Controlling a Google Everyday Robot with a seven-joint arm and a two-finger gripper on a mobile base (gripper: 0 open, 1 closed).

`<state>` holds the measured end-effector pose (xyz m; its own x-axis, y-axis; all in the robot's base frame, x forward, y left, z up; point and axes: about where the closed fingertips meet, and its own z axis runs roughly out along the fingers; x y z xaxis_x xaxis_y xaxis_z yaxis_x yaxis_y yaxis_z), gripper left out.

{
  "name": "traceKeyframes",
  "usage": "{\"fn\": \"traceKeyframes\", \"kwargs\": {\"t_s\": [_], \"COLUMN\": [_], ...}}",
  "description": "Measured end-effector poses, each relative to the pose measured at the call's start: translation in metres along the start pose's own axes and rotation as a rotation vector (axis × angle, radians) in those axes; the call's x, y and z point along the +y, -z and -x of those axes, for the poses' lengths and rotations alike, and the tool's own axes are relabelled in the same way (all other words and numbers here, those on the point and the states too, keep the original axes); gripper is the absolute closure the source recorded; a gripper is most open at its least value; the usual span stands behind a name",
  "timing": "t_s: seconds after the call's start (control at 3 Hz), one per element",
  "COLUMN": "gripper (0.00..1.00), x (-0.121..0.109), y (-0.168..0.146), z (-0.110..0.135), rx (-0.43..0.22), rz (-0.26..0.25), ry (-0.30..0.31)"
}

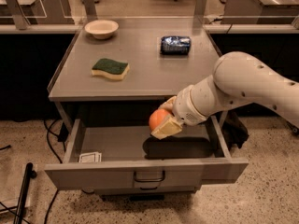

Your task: Pick orange from top drawer and place on counter

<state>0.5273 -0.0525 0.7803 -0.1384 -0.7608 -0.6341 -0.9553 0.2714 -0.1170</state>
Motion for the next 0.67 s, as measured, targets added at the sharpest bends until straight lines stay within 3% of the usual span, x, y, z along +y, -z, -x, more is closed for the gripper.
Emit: {"fn": "traceKeyframes", "kwargs": {"t_s": [0.33,0.67], "gripper": [1.00,1.00], "x": [0.000,0.015], "y": [0.000,0.030], "z": [0.000,0.035], "rx": [0.000,0.004], "rz": [0.000,-0.020], "ry": [0.000,0.034]}}
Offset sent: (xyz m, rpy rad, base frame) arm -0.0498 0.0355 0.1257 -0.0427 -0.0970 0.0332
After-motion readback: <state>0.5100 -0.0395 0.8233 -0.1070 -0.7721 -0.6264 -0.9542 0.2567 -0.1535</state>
